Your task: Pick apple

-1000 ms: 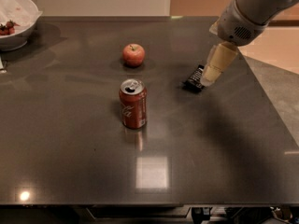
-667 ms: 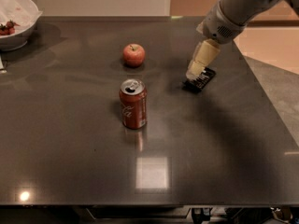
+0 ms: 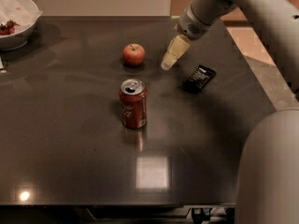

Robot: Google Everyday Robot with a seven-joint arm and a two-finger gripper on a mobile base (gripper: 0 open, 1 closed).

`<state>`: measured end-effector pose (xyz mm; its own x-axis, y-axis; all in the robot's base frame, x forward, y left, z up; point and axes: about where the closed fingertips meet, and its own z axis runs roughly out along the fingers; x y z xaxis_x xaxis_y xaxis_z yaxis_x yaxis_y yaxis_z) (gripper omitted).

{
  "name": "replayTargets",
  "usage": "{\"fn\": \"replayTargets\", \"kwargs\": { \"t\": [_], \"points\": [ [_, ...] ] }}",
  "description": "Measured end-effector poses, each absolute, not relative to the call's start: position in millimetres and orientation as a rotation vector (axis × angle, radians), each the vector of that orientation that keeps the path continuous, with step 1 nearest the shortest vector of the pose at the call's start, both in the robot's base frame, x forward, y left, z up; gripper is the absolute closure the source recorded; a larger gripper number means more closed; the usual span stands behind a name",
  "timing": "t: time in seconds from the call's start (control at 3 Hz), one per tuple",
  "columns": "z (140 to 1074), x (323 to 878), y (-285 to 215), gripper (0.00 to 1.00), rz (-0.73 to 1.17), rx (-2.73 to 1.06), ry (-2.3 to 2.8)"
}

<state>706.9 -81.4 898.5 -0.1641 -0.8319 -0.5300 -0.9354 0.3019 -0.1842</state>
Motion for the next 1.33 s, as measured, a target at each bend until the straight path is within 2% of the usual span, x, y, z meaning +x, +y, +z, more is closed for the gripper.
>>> {"fn": "replayTargets", "kwargs": {
  "t": [0.67,1.33],
  "points": [
    [874,752,-19,0.00,0.350,-1.544,2.027],
    [861,768,24,0.00,0.418,-1.557,1.996]
  ]
}}
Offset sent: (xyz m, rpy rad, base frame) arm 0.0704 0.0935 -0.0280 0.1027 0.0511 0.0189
